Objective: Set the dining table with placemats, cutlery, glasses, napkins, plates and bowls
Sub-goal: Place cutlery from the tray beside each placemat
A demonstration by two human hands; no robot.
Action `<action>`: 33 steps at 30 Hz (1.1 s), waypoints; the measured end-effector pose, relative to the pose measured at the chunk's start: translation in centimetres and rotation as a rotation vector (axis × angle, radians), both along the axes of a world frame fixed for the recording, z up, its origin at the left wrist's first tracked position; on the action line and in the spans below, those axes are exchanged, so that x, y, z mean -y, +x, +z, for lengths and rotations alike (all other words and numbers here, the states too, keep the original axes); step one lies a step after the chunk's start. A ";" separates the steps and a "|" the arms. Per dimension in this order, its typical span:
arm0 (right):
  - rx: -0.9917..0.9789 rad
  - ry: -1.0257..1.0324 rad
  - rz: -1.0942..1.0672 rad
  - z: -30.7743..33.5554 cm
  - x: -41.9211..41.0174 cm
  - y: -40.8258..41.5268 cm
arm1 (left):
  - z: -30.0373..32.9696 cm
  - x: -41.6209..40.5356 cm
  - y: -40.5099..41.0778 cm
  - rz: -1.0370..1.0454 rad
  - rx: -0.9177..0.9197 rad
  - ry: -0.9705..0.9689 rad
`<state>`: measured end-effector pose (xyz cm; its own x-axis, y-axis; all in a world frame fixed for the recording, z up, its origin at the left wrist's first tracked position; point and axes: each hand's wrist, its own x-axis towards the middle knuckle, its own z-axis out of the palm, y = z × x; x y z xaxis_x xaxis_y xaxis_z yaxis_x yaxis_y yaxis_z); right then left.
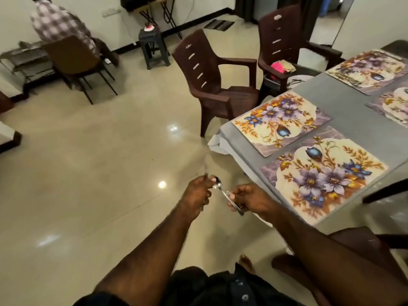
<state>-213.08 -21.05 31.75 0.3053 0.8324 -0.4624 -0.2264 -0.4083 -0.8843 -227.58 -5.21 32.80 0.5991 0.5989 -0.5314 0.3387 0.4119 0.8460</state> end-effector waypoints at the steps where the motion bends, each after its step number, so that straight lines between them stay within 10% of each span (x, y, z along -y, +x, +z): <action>1: 0.001 0.001 -0.041 0.2 -0.9 1.5 | 0.0 -1.0 1.9 -0.004 0.034 -0.017; 16: -0.142 0.000 -1.101 0.6 -5.0 18.6 | -2.7 -13.3 29.3 -0.509 -0.100 -0.172; 26: -0.059 0.185 -1.490 1.3 0.2 16.8 | -2.6 -10.1 36.2 -1.111 -0.296 -0.185; 33: -0.036 0.072 -1.530 -0.6 3.6 15.3 | -3.2 -6.8 38.2 -1.141 -0.223 -0.250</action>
<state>-197.82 -24.62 31.16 0.8541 -0.2394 -0.4618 -0.3981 0.2705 -0.8766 -189.40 1.62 29.64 0.5985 -0.3557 -0.7179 0.7463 -0.0784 0.6610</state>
